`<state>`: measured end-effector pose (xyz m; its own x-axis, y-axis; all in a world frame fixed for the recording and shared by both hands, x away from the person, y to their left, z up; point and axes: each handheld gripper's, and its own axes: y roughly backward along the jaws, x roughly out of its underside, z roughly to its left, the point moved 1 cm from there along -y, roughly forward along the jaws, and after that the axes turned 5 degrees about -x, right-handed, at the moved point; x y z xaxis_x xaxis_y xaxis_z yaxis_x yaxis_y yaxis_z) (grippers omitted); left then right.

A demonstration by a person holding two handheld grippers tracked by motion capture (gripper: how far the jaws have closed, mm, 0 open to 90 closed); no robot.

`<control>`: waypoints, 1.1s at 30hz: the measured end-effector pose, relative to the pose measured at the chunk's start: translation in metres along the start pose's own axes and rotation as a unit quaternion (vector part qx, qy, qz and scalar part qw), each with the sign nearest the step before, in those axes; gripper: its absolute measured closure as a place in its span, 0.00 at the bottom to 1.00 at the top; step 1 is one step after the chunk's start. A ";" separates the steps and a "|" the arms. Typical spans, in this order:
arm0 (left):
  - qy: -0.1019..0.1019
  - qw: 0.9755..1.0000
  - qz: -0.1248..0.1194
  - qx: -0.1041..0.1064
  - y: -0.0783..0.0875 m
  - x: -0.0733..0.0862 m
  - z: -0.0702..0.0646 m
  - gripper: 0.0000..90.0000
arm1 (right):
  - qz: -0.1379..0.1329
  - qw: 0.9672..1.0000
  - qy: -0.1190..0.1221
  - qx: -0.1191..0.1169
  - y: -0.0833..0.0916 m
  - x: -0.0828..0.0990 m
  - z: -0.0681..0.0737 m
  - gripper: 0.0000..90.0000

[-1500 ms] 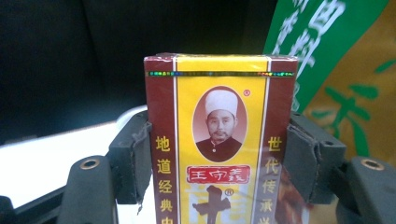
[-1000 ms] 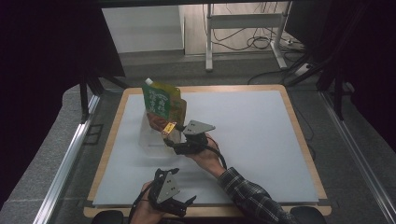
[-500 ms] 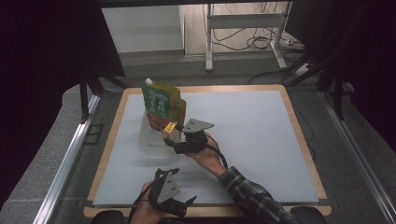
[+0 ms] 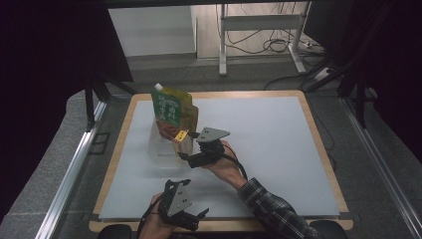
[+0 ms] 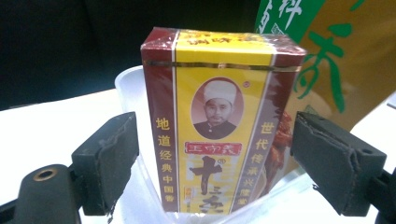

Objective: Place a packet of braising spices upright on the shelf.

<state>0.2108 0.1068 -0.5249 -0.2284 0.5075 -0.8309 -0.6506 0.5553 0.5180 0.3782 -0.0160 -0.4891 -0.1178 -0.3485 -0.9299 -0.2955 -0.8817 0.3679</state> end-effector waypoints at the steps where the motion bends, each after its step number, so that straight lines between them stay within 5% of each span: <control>1: 0.000 1.000 0.000 -0.001 0.000 0.000 0.000 0.00 | 0.000 1.000 0.000 -0.003 0.002 0.000 -0.001 0.17; 13: 0.021 1.000 0.005 -0.002 -0.001 0.002 0.005 0.00 | 0.040 0.999 -0.004 -0.013 0.030 0.001 -0.002 0.13; 33: 0.026 0.999 0.018 -0.006 -0.004 0.004 0.007 0.00 | 0.094 0.994 -0.045 0.027 0.100 0.033 -0.010 0.05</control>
<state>0.2174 0.1114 -0.5288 -0.2895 0.4923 -0.8209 -0.6501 0.5284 0.5461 0.3542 -0.1194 -0.4833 -0.2586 -0.4737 -0.8419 -0.3100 -0.7847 0.5367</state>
